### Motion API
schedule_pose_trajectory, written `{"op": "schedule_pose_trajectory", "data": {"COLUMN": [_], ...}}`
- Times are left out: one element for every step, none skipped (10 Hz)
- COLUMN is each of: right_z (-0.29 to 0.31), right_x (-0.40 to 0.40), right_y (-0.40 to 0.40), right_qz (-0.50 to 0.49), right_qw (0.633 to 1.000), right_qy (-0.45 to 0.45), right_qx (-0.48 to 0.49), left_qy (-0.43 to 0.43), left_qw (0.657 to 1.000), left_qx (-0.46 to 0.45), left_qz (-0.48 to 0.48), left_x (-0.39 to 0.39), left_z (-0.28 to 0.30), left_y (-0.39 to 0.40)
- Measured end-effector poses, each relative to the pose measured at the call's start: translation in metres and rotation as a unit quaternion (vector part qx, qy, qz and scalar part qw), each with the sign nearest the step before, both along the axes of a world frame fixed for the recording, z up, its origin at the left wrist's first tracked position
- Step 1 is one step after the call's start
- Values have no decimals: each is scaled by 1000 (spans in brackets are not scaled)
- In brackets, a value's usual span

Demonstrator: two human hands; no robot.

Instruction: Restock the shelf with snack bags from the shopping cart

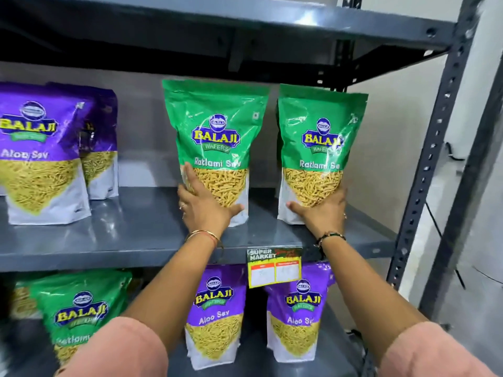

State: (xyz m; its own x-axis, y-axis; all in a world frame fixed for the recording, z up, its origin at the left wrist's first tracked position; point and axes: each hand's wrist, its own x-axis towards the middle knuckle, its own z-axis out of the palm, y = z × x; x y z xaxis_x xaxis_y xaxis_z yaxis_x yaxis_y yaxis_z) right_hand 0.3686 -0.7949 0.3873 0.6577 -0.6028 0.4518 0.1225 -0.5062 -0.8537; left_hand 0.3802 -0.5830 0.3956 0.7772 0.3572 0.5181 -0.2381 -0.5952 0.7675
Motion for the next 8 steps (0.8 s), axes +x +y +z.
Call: {"op": "schedule_pose_trajectory", "data": {"right_z": [-1,1,1,0,0,0,2,4], "right_x": [2,2,1,-1,-3,-3,-10,-16], "right_y": [-1,-2,-1,1,5,7,9,18], "right_qz": [-5,-4,-8,-16,-29,-34,-26,-93], "right_qw": [1000,1000,1000,999,999,999,999,993], "right_qy": [-4,-2,8,4,6,6,17,10], "right_qx": [-10,-17,-25,-34,-35,-39,-37,-67], "left_qy": [0,-4,-1,4,1,2,9,-9], "left_qw": [1000,1000,1000,999,999,998,999,996], "left_qx": [15,15,27,41,49,51,44,79], "left_qz": [-1,5,12,13,18,20,15,51], "left_x": [3,3,2,2,2,3,-2,-6], "left_z": [-1,0,0,-2,-3,-4,-3,-3], "left_y": [3,4,4,7,8,10,9,11]}}
